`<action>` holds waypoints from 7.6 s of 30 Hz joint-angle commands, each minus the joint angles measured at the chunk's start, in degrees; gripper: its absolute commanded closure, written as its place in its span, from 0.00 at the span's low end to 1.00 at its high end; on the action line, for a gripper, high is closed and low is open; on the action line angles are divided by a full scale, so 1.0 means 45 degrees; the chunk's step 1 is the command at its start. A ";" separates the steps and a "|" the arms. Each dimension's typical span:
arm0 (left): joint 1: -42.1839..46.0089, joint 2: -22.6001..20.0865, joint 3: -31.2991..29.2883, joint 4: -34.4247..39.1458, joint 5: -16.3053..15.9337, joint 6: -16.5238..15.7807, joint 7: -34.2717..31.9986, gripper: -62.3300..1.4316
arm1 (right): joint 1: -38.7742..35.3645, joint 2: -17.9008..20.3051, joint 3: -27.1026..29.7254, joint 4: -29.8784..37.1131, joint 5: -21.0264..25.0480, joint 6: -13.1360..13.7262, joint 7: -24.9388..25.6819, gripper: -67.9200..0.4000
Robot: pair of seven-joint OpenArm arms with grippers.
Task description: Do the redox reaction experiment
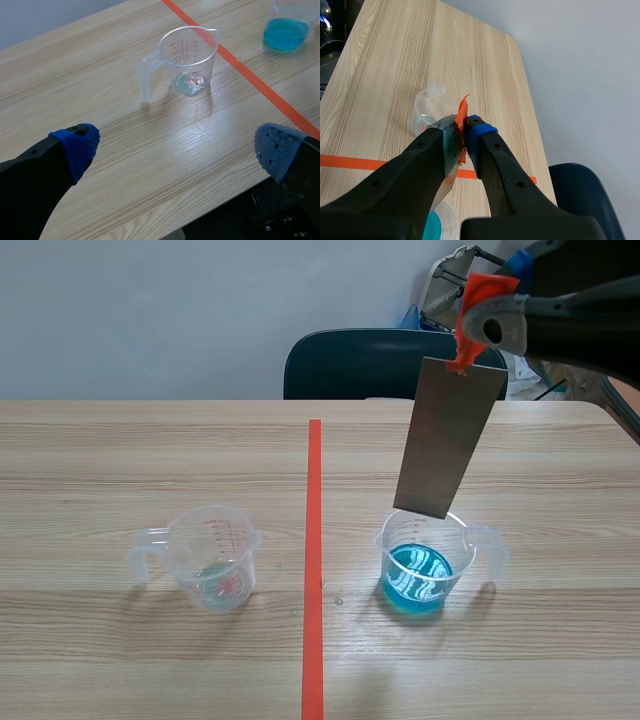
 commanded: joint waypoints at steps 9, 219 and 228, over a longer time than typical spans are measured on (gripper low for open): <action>0.0107 0.0097 -0.0034 0.0097 -0.0078 -0.0019 -0.0209 0.00 | 0.0141 0.0034 0.0146 0.0073 0.0185 0.0078 0.0238 0.99; 0.0102 0.0097 -0.0034 0.0102 0.2293 -0.0019 -0.2943 0.00 | 0.8223 -1.2667 -0.7169 -0.3415 0.3089 0.0078 -1.1963 0.99; 0.0102 0.0097 -0.0039 0.0102 0.2293 -0.0019 -0.2943 0.00 | 0.8223 -1.2667 -0.7169 -0.3415 0.3089 0.0078 -1.1963 0.99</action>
